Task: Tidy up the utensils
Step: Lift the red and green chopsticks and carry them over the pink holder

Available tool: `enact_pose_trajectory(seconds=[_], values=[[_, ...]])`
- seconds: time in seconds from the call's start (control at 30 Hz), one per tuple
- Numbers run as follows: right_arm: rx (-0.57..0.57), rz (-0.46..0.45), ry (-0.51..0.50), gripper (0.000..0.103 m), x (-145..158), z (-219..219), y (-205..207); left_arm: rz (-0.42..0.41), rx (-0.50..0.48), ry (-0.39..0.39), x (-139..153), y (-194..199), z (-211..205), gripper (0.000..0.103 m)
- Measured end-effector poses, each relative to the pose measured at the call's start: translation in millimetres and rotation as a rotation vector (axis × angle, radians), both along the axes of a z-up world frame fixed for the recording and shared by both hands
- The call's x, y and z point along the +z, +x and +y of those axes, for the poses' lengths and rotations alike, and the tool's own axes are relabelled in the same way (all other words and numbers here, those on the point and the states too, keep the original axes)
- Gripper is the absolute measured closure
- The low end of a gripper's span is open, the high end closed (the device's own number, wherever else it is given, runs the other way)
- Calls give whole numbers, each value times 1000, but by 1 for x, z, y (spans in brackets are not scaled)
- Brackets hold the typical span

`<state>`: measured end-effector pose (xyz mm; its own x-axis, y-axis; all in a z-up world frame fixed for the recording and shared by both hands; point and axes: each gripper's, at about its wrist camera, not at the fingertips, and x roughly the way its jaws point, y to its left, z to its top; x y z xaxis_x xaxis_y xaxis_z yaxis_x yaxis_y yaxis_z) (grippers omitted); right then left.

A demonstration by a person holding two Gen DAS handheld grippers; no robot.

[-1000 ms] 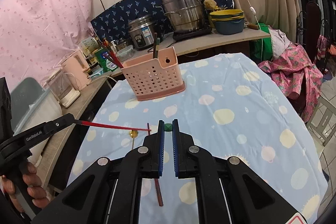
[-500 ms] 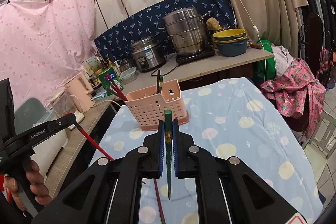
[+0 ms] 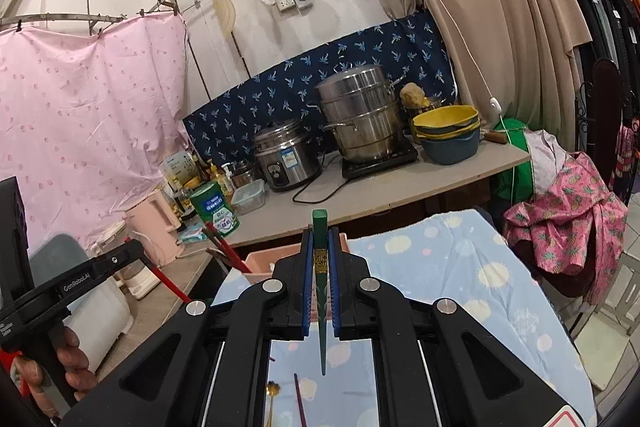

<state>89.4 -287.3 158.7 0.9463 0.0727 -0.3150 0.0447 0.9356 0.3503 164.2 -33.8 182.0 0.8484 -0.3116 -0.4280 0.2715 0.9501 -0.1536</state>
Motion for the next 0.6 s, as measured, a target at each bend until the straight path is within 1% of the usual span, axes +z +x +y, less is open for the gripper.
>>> enact_pose_trajectory(seconds=[0.37, 0.47, 0.6], values=[[-1, -103, 21, 96, 41, -2, 61, -99, 37, 2, 41, 49, -5, 96], [3, -123, 34, 96, 49, -1, 78, -113, 44, 5, 46, 63, -6, 96], [4, -143, 19, 96, 55, 6, 103, -129, 57, 24, 48, 81, -8, 96]])
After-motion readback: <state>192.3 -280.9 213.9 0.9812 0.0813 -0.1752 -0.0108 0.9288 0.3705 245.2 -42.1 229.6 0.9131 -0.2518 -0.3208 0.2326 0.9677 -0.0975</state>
